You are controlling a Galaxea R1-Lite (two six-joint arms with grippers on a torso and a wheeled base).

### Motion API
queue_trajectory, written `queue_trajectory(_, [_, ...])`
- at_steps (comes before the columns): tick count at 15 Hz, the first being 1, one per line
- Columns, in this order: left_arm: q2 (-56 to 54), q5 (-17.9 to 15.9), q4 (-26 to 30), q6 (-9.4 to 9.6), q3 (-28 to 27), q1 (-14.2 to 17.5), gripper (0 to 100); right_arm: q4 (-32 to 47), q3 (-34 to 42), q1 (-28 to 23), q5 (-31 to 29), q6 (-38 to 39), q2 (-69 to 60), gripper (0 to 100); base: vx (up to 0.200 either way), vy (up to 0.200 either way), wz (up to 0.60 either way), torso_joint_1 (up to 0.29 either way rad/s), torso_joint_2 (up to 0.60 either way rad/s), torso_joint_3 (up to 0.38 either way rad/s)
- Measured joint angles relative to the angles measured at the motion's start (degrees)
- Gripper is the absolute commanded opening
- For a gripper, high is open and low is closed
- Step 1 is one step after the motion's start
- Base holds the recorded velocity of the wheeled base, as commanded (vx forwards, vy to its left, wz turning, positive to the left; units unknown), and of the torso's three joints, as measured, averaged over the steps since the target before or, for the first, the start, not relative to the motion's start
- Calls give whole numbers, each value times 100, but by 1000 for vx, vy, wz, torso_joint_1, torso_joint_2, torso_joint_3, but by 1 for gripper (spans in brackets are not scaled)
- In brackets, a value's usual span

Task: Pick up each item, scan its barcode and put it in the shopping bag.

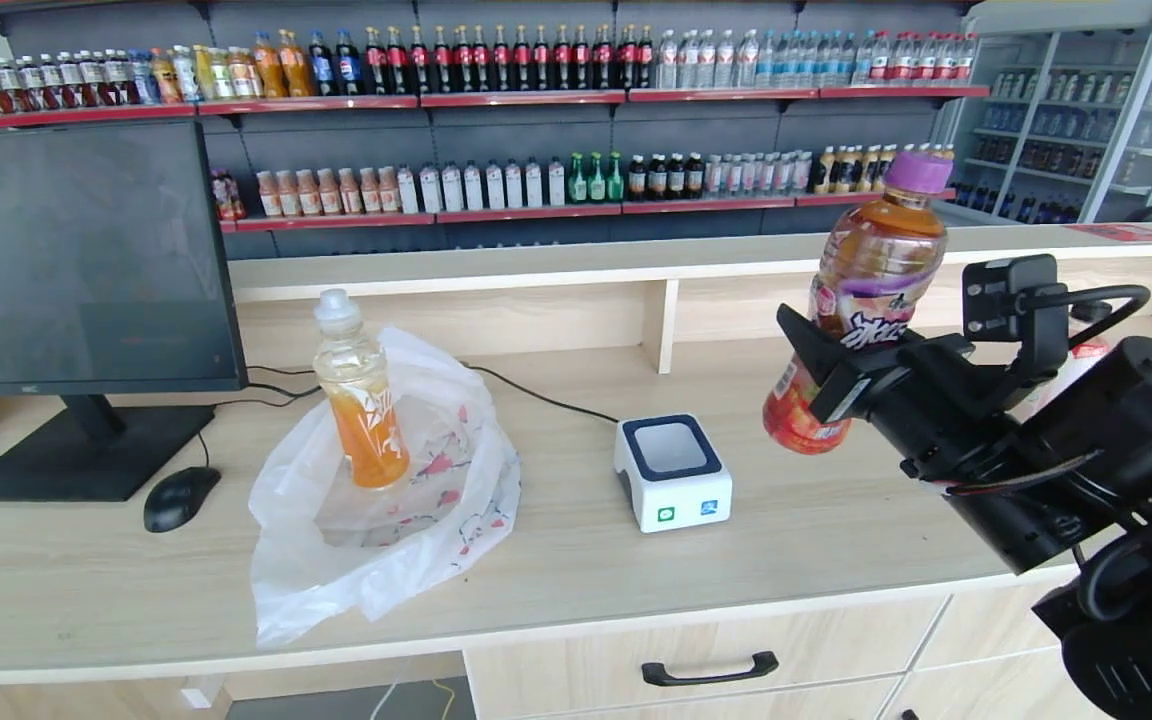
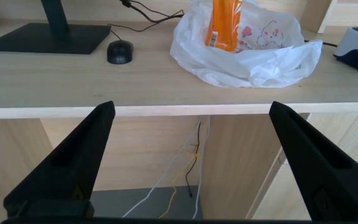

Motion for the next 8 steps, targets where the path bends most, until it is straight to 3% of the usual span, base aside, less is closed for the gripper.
queue_trajectory(4, [0,2,2,-45,0,-5,100,0,-12,30,7,5,-71,0,0,200,0,5,6,0])
queue_trajectory(6, [0,24,-10,-188,0,-5,100,6,-15,48,2,7,-116,0,0,200,0,2,-2,9])
queue_trajectory(8, [0,29,-10,-207,0,-5,100,1,5,63,2,11,-166,0,0,200,0,0,2,2])
